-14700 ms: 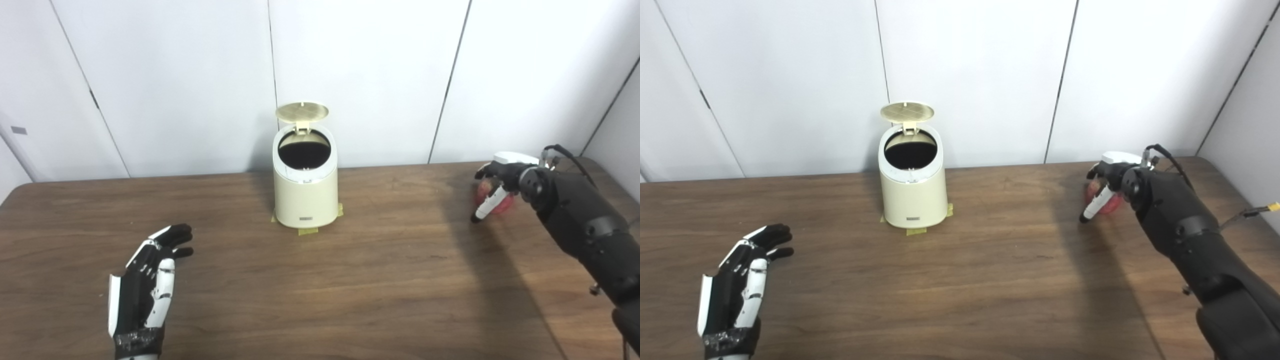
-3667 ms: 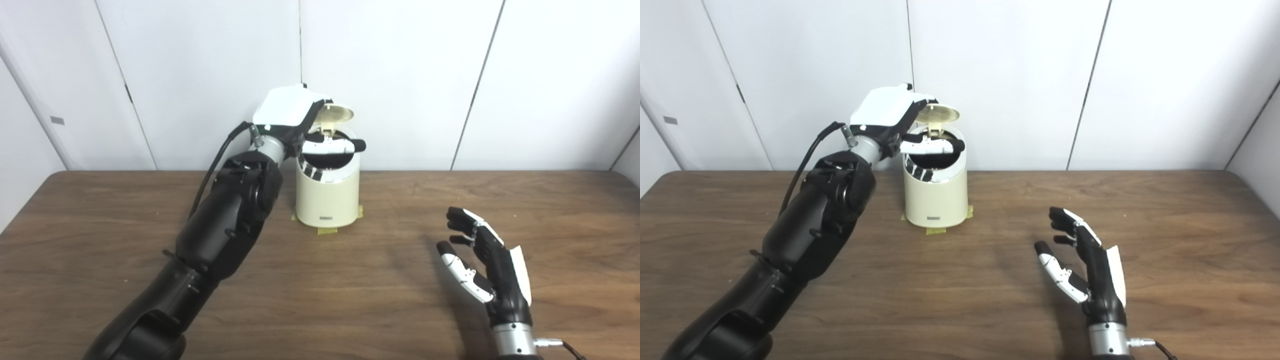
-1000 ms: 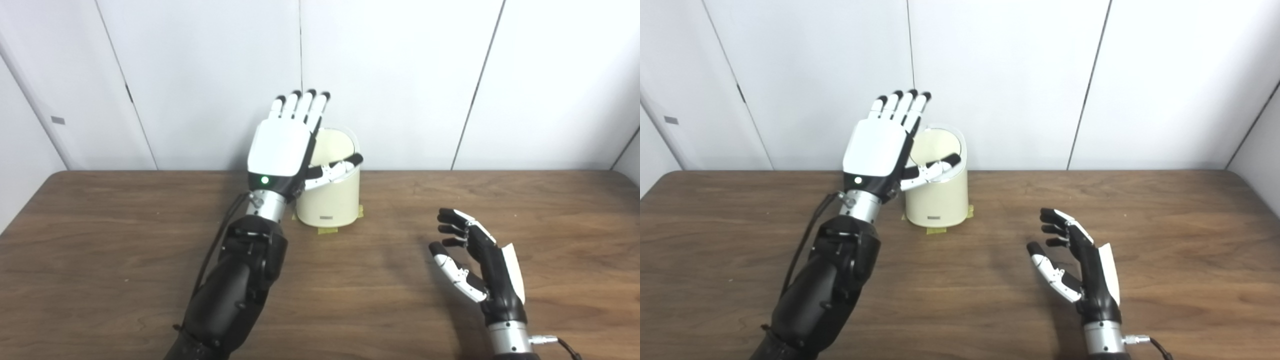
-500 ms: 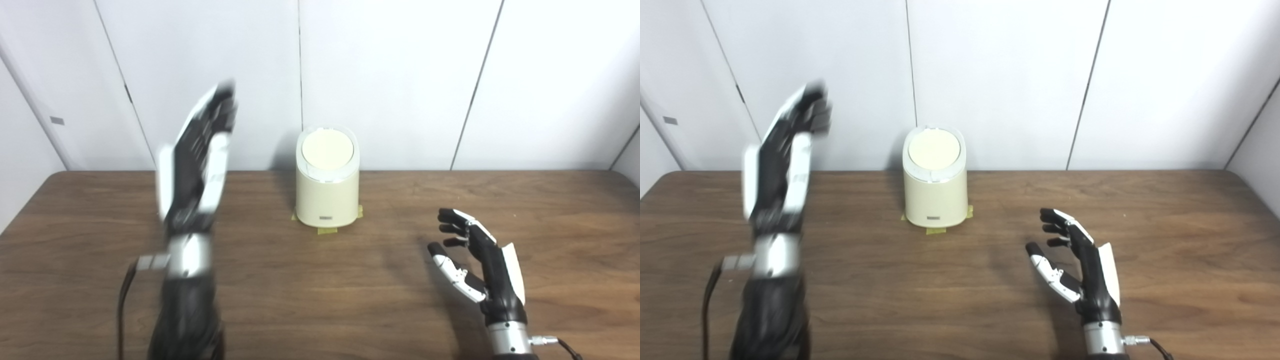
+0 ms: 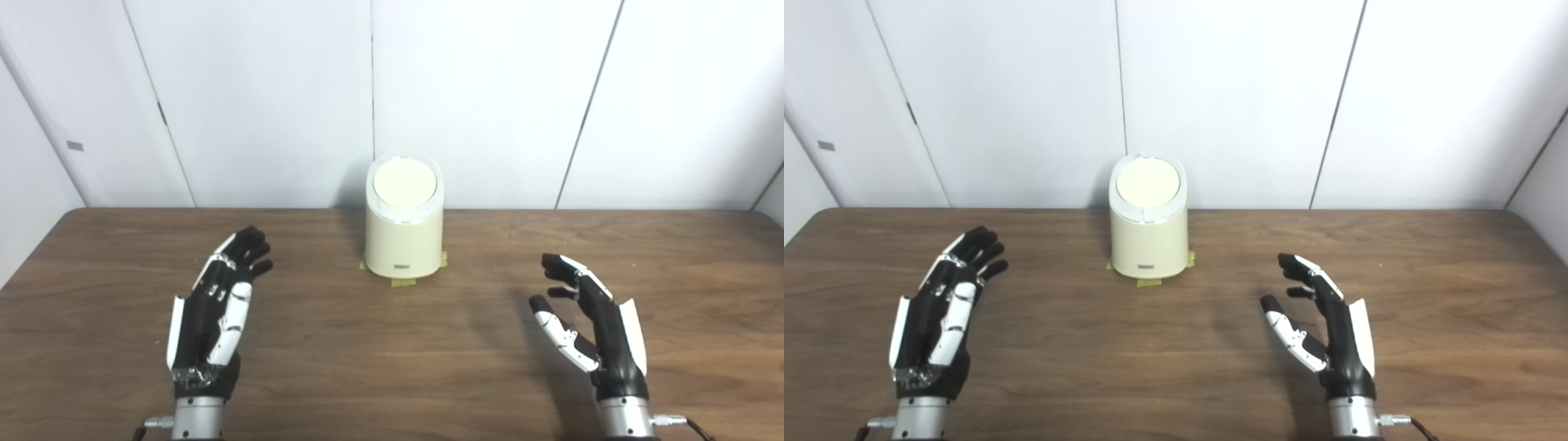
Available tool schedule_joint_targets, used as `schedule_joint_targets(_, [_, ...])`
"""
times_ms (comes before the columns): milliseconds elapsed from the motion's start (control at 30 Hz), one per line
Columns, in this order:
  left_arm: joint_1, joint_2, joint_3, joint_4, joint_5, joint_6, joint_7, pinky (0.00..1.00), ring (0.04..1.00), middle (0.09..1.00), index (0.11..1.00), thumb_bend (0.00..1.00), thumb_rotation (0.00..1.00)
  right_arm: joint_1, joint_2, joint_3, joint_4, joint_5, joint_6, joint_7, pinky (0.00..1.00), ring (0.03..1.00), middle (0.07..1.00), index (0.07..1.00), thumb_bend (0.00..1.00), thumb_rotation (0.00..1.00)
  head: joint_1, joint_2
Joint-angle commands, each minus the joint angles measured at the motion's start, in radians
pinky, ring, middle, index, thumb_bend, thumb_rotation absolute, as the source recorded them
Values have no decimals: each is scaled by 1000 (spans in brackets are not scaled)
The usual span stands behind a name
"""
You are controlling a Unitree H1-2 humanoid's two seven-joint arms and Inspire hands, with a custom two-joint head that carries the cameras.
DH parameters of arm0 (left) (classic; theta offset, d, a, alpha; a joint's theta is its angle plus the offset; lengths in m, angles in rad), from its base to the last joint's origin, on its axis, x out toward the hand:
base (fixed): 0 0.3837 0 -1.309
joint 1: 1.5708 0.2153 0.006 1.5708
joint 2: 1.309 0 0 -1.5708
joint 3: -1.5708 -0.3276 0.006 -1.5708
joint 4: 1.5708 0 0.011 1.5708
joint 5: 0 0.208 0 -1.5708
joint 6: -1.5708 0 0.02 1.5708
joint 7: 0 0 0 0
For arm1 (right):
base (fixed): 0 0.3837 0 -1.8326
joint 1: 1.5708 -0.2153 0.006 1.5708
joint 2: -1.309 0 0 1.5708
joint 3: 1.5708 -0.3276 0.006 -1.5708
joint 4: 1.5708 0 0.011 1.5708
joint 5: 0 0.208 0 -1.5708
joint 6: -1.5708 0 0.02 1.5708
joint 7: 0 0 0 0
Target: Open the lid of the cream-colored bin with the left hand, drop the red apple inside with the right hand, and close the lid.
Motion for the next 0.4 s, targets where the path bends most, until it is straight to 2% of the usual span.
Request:
schedule_joint_targets(0, [13, -1, -3, 7, 5, -49, -11, 774, 825, 831, 812, 219, 435, -10, 7, -6, -29, 15, -29, -9, 630, 727, 745, 727, 226, 398, -1, 1])
schedule_joint_targets(167, [15, 4, -2, 53, 12, -69, -17, 776, 835, 838, 811, 204, 453, -4, 10, -10, -37, 32, -23, 1, 634, 730, 746, 725, 225, 384, -5, 6])
schedule_joint_targets(367, [23, 2, -6, 91, 33, -58, -13, 773, 833, 832, 802, 217, 445, -1, 3, -9, -35, 42, -30, 6, 638, 736, 751, 728, 221, 362, -5, 14])
